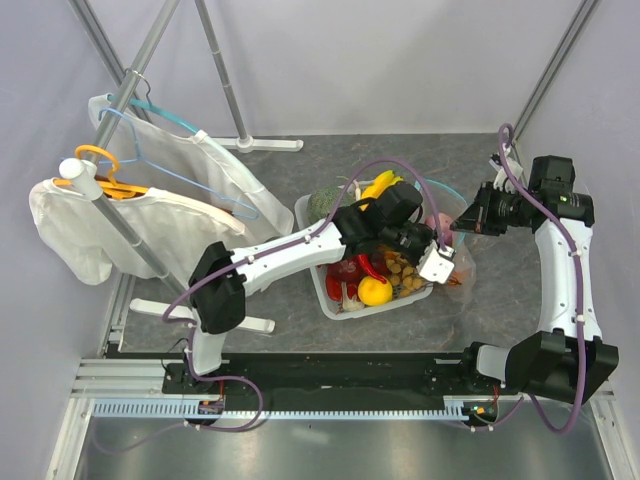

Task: Place the food in the zip-top bag and seal the zipper
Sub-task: Zip the zipper food storage bag at the center of the board.

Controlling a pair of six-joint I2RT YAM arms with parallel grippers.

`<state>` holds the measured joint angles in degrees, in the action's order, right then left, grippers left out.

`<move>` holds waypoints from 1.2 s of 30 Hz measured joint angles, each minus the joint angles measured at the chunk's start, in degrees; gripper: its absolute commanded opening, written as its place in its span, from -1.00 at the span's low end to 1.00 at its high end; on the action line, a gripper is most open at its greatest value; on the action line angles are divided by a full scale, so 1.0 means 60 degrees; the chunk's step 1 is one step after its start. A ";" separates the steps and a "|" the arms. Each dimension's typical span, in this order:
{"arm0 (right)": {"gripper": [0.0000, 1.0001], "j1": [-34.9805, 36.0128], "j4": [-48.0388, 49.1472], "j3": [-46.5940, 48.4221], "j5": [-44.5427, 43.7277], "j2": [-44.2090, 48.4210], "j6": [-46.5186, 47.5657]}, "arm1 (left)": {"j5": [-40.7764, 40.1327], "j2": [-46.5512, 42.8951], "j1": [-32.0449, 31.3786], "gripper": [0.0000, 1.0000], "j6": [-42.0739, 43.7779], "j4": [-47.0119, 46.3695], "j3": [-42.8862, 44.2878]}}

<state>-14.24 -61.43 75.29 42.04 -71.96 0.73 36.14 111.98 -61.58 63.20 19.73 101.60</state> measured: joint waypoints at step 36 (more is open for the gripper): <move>0.21 -0.0157 0.0463 -0.0758 0.0098 0.3195 0.3493 | 0.1122 0.1865 0.1905 -0.96 -0.8371 -0.2426 0.1880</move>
<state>-15.18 -58.65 70.74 42.63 -52.80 21.69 42.87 123.17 -50.15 12.97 5.17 112.88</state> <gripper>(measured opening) 0.649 0.032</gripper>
